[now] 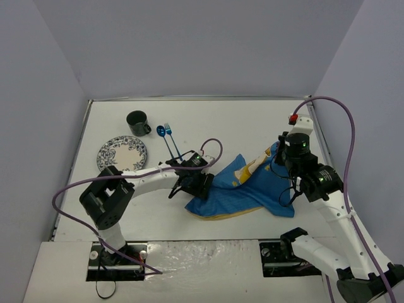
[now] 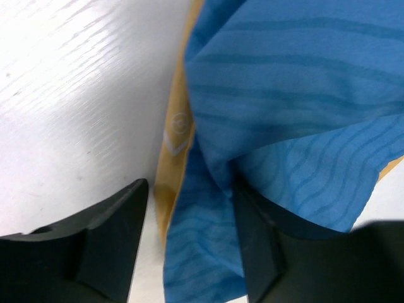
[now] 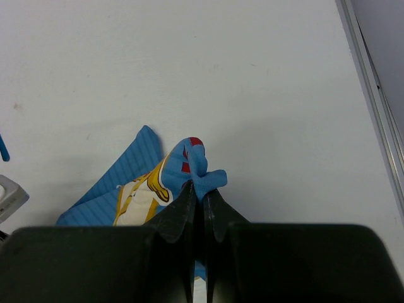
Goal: Set the dinner table for one person
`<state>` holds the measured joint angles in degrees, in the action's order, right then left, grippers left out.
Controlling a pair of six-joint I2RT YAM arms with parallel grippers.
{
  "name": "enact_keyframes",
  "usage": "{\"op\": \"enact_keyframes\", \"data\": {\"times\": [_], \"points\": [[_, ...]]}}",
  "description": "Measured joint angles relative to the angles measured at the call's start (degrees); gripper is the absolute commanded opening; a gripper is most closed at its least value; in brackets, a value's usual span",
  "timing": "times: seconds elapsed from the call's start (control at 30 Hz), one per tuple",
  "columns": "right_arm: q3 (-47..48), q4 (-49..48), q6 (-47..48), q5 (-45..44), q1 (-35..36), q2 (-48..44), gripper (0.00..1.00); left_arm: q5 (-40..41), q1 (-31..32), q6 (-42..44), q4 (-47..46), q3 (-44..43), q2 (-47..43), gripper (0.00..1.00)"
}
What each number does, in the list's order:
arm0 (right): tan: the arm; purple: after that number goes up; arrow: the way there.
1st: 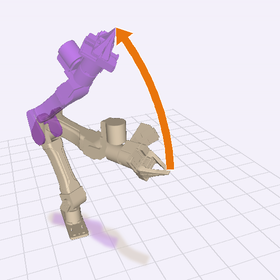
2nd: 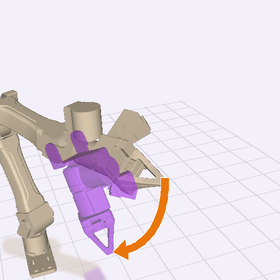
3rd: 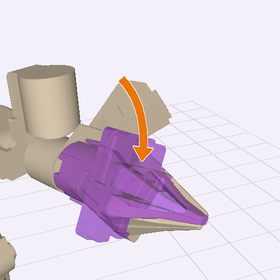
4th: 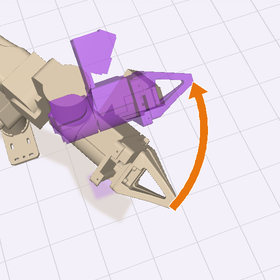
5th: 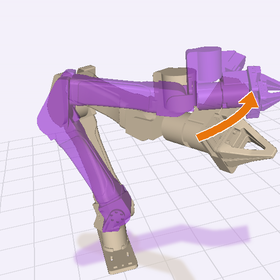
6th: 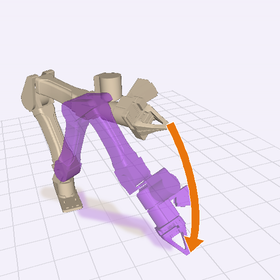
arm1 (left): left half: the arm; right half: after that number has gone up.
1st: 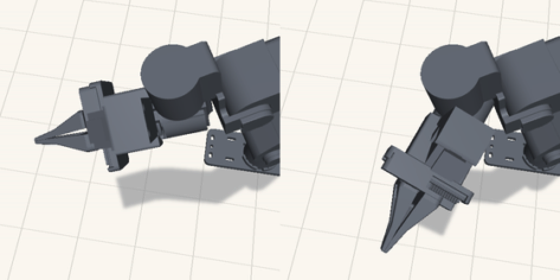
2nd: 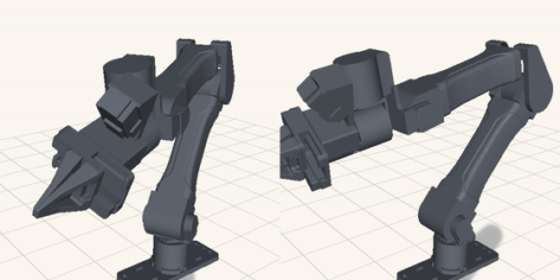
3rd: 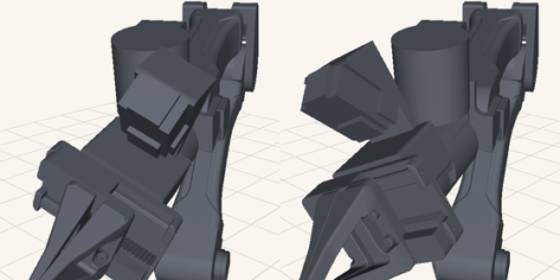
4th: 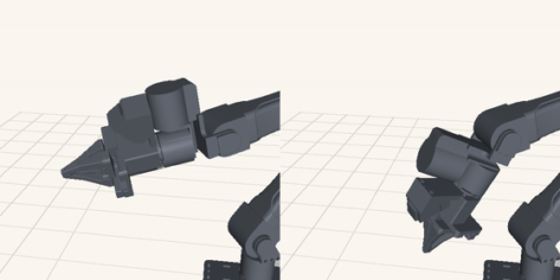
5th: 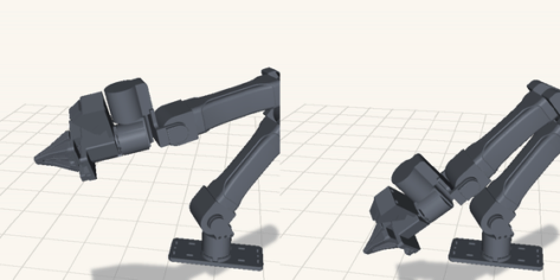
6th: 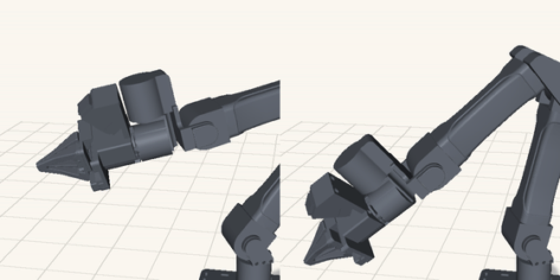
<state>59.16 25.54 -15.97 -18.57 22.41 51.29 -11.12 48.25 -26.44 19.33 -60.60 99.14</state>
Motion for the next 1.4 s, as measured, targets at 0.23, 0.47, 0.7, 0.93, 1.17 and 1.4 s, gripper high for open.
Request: {"op": "enact_keyframes", "data": {"times": [0.23, 0.47, 0.7, 0.93, 1.17, 1.4], "points": [[0.18, -0.10, 0.35, 0.18, -0.24, -0.02, 0.00, 1.32, 3.07, 0.36, -0.22, -4.41, 4.56, 0.00], [0.22, -1.59, 0.59, 0.82, -0.37, 1.21, 0.00, 3.70, 3.02, 0.13, 3.91, -7.75, 5.83, 0.00], [0.22, -2.87, 0.64, 1.52, -0.71, 2.99, 0.00, 18.80, -1.96, 2.15, 15.79, -10.17, -8.30, 0.00], [-0.46, -5.09, 0.47, 2.28, -1.41, 3.03, 0.00, 21.92, -2.04, 1.20, 16.22, -5.82, -28.91, 0.00], [-3.70, -5.33, -0.83, 4.04, -4.61, 5.06, 0.00, 14.73, -0.89, -6.11, 14.65, 9.81, -20.99, 0.40], [-6.96, -5.09, -2.57, 5.59, -7.32, 8.35, 0.00, 14.74, -1.64, -8.14, 18.84, 8.77, -28.68, 0.70]]}}
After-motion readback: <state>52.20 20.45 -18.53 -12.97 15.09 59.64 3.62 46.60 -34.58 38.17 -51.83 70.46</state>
